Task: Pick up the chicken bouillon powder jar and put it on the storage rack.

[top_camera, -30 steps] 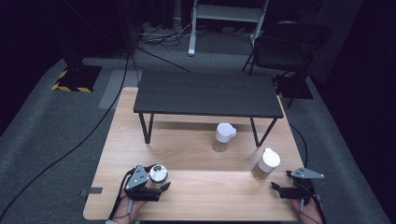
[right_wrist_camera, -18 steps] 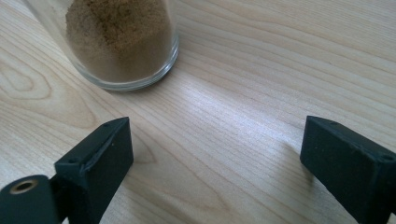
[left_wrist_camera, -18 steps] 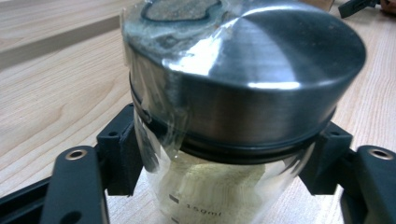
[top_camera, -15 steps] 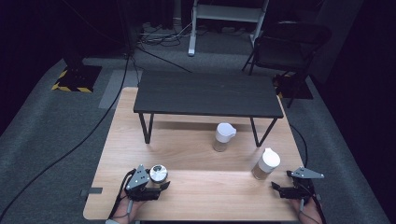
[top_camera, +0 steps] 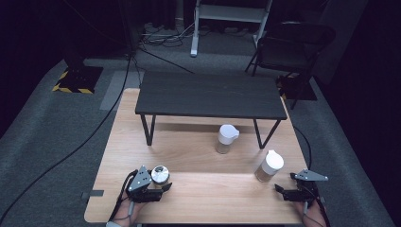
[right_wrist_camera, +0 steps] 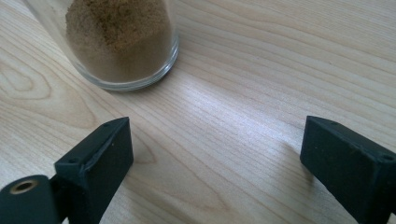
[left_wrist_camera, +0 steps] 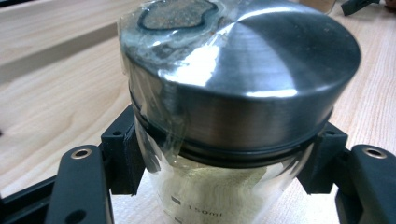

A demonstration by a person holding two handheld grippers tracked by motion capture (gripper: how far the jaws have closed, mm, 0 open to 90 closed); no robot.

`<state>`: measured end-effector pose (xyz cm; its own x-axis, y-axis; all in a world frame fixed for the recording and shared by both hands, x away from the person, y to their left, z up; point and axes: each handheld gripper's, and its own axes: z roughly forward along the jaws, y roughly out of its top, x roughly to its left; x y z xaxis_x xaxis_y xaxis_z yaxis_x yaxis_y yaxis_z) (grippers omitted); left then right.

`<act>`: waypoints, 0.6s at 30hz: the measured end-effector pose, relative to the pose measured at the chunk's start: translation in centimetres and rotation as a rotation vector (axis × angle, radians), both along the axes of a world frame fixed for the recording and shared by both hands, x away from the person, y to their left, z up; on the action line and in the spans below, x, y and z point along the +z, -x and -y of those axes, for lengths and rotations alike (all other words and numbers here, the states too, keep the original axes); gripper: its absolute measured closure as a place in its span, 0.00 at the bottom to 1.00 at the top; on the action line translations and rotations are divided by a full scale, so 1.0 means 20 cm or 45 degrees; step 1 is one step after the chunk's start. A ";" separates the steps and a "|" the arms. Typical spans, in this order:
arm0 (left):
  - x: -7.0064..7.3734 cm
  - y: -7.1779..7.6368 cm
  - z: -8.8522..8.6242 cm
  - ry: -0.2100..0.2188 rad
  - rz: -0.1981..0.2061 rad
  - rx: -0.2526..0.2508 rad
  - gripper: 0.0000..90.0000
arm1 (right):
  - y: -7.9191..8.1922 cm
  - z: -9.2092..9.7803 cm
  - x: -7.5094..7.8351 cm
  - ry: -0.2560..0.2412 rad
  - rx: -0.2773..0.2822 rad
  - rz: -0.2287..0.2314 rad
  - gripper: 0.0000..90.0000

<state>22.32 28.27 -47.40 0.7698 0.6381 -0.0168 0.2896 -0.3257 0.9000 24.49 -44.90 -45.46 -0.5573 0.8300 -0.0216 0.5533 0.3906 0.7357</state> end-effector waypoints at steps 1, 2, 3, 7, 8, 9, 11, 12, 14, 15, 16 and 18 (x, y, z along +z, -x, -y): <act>0.01 0.00 0.00 0.000 0.000 0.007 0.35 | 0.00 0.00 0.00 0.000 0.000 0.000 0.11; 0.02 0.00 0.00 -0.001 0.000 0.012 0.35 | 0.00 0.00 0.00 0.000 0.000 0.000 0.11; 0.02 0.00 0.00 0.001 0.003 0.017 0.35 | 0.00 0.00 0.00 0.000 0.000 0.000 0.11; 0.06 0.00 -0.01 -0.001 0.015 0.026 0.35 | 0.00 0.00 0.00 -0.001 -0.003 0.000 0.11; 0.07 0.00 -0.01 0.000 0.022 0.027 0.35 | 0.00 0.00 0.00 -0.001 -0.004 -0.001 0.11; 0.08 0.00 -0.01 -0.002 0.027 0.026 0.35 | 0.00 0.00 0.00 -0.001 -0.005 -0.001 0.11; 0.10 0.00 0.00 -0.003 0.034 0.028 0.35 | 0.00 0.00 0.00 -0.001 -0.006 -0.001 0.11; 0.11 0.00 0.00 0.000 0.039 0.028 0.35 | 0.00 0.00 0.00 -0.001 -0.006 -0.001 0.11; 0.13 -0.01 0.00 0.008 0.044 0.029 0.35 | 0.00 0.00 0.00 -0.001 -0.006 -0.001 0.11; 0.14 -0.01 0.00 0.012 0.048 0.029 0.35 | 0.00 0.00 0.00 -0.001 -0.006 -0.001 0.11; 0.15 -0.02 0.00 0.012 0.052 0.029 0.35 | 0.00 0.00 0.00 -0.001 -0.006 -0.001 0.11; 0.17 -0.03 0.01 0.018 0.054 0.028 0.35 | 0.00 0.00 0.00 -0.001 -0.007 -0.001 0.11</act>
<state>22.88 28.10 -43.98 0.7557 0.6549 0.0068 0.2580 -0.3071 0.9160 24.49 -44.82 -45.45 -0.5527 0.8331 -0.0207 0.5561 0.3872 0.7355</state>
